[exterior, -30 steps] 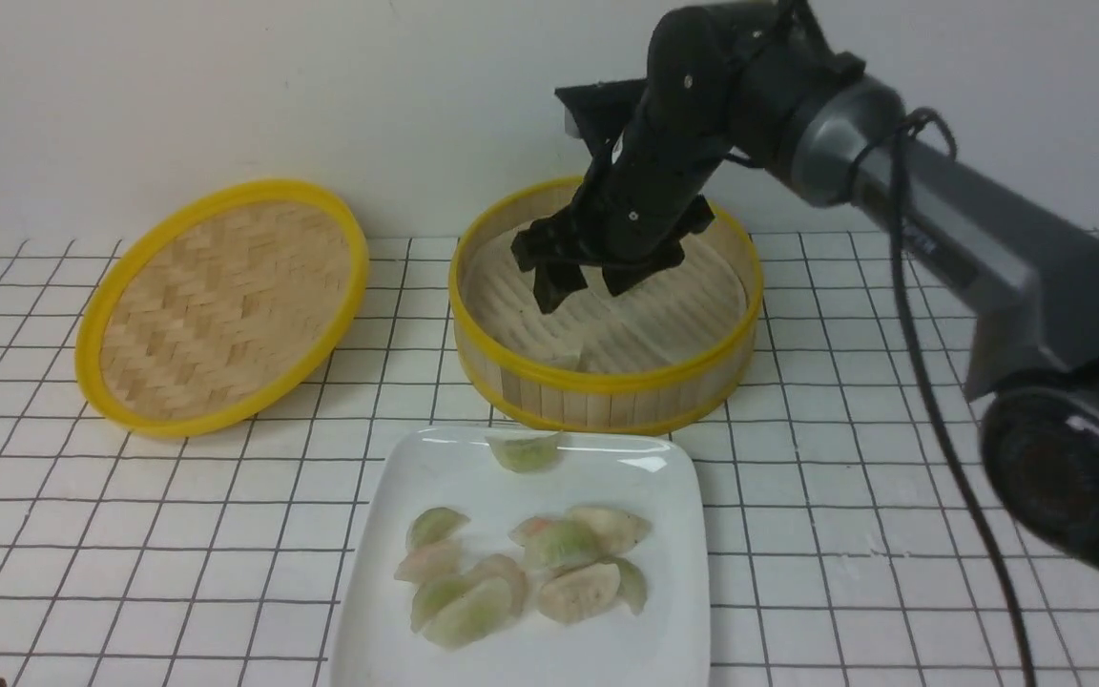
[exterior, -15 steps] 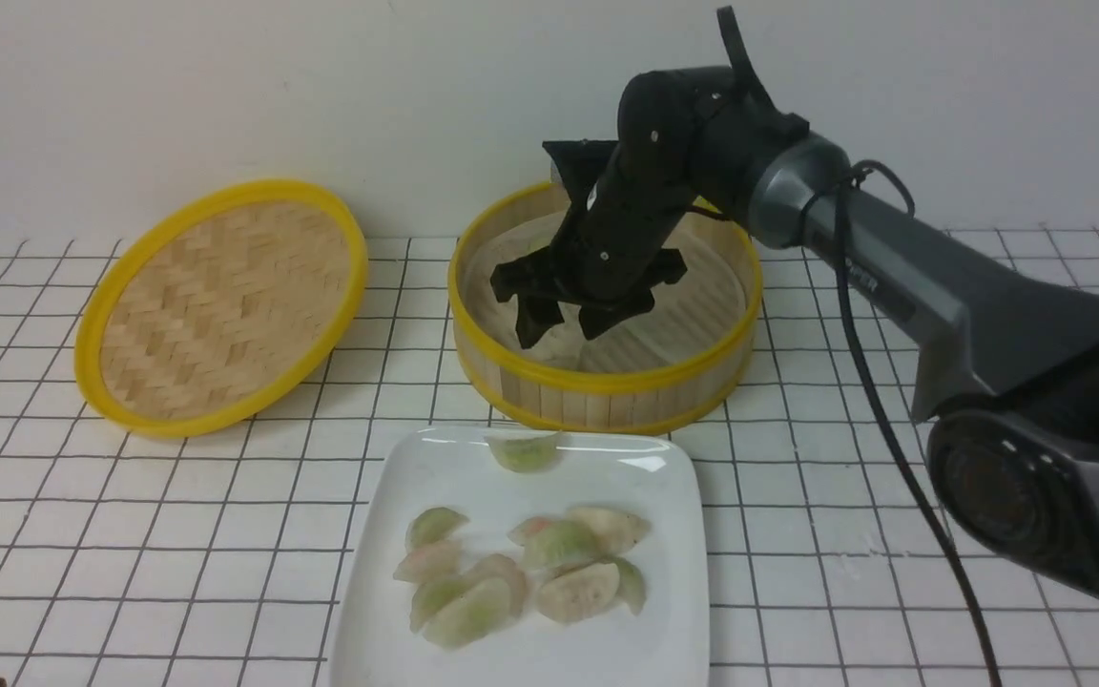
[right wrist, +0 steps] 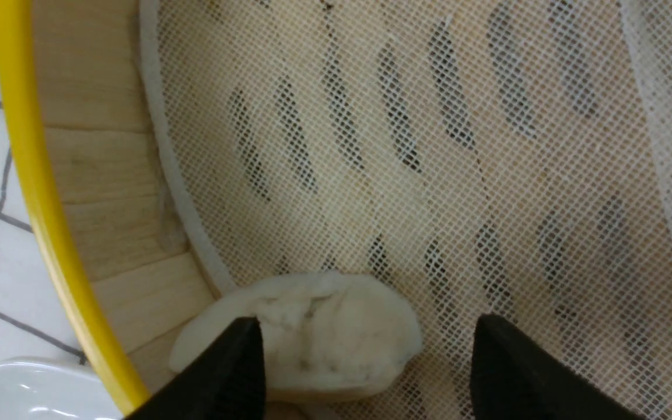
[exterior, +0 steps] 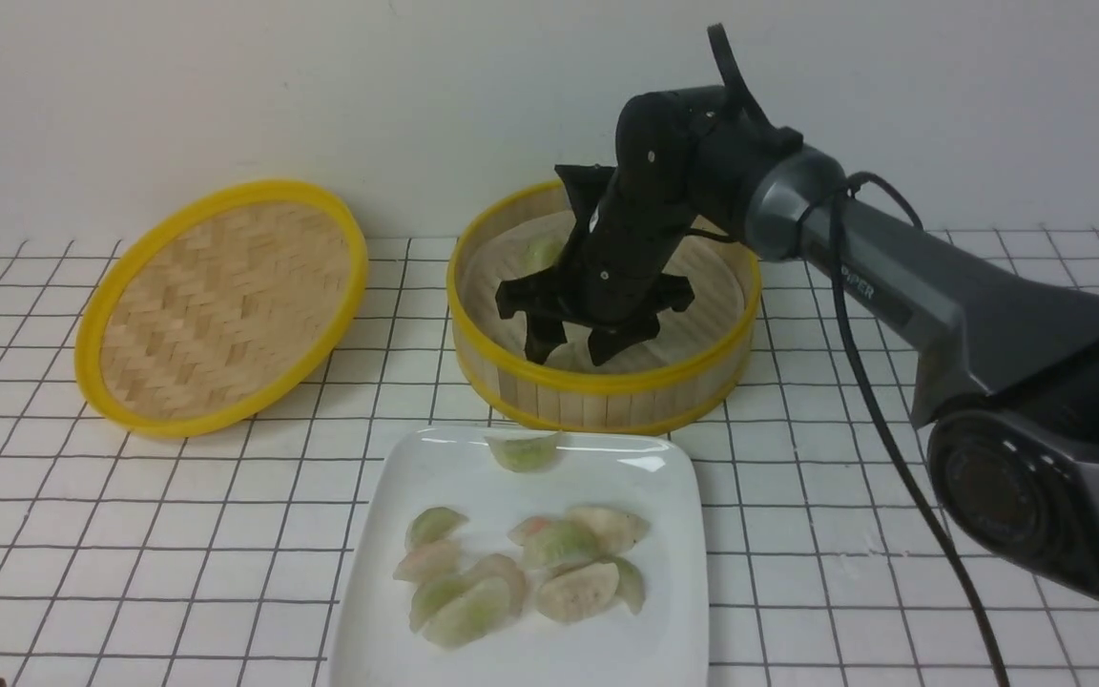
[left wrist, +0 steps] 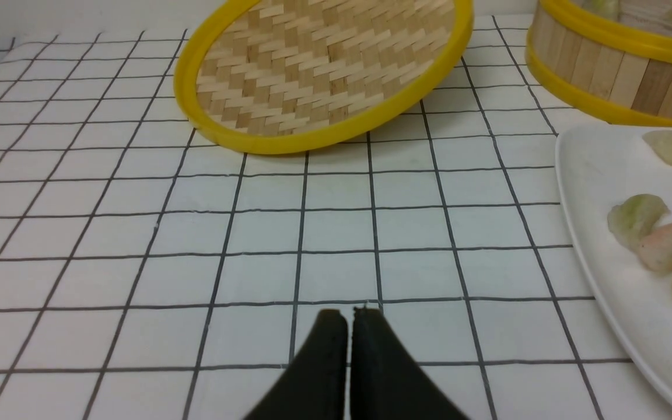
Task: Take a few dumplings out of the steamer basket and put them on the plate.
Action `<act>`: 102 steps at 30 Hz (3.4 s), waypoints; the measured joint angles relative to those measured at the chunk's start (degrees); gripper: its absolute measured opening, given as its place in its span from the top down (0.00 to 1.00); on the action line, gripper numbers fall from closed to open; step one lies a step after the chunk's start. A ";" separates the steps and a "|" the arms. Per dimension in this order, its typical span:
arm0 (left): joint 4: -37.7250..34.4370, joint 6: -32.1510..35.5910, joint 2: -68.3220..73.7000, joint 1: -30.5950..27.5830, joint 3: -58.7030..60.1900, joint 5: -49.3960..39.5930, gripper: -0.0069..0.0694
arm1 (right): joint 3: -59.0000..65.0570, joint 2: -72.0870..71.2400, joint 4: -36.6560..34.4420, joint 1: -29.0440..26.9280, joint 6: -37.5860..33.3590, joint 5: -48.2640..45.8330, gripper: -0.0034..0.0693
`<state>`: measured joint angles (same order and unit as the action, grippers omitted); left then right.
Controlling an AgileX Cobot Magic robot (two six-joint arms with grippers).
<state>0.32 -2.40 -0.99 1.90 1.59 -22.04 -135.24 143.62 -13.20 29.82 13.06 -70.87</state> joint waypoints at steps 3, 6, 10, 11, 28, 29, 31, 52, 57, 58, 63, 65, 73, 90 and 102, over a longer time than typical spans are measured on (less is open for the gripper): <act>0.00 0.00 0.00 0.00 0.00 0.00 0.92 | 0.00 0.00 -0.67 0.00 0.00 0.08 0.51; 0.00 0.00 0.00 0.00 0.00 0.00 0.92 | 0.00 0.00 -0.59 0.00 -1.08 0.44 0.76; 0.00 0.00 0.00 0.00 0.00 0.00 0.92 | -0.06 -0.40 0.81 -0.17 -2.44 0.45 0.93; 0.00 0.00 0.00 0.00 0.00 0.00 0.92 | 0.08 -0.79 1.20 -0.22 -2.50 0.37 0.93; 0.00 0.00 0.00 0.00 0.00 0.00 0.92 | 18.36 -24.45 4.07 -0.79 -7.85 -0.62 0.95; 0.00 0.00 0.00 0.00 0.00 0.00 0.92 | 21.72 -26.59 3.66 -0.44 -8.09 -0.62 0.95; 0.00 0.00 0.00 0.00 0.00 0.00 0.92 | 27.22 -29.05 2.83 0.44 -8.35 -0.68 0.95; 0.00 0.00 0.00 0.00 0.00 0.00 0.92 | 36.42 -38.65 3.99 4.07 -9.89 0.81 0.71; 0.00 0.00 0.00 0.00 0.00 0.00 0.92 | 50.44 -58.29 5.54 4.07 -7.47 2.92 0.95; 0.00 0.00 0.00 0.00 0.00 0.00 0.92 | 53.99 -63.25 5.76 4.07 -7.23 5.20 0.96; 0.00 0.00 0.00 0.00 0.00 0.00 0.92 | 77.90 -85.14 6.02 4.07 -7.07 27.80 0.97; 0.00 0.00 0.00 0.00 0.00 0.00 0.92 | 88.71 -93.50 6.15 4.07 -7.07 39.66 0.97; 0.00 0.00 0.00 0.00 0.00 0.00 0.92 | 116.55 -119.62 5.94 4.07 -7.07 63.60 0.97; 0.00 0.00 0.03 0.05 0.00 0.00 0.92 | 130.07 -143.90 13.20 4.07 -10.03 55.69 0.97; 0.00 0.00 0.03 0.05 0.00 0.00 0.92 | 135.18 -144.15 17.72 -18.55 -9.50 50.33 0.97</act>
<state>0.32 -2.40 -0.96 1.95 1.59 -22.04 -0.05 -0.53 4.52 11.27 3.57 -20.54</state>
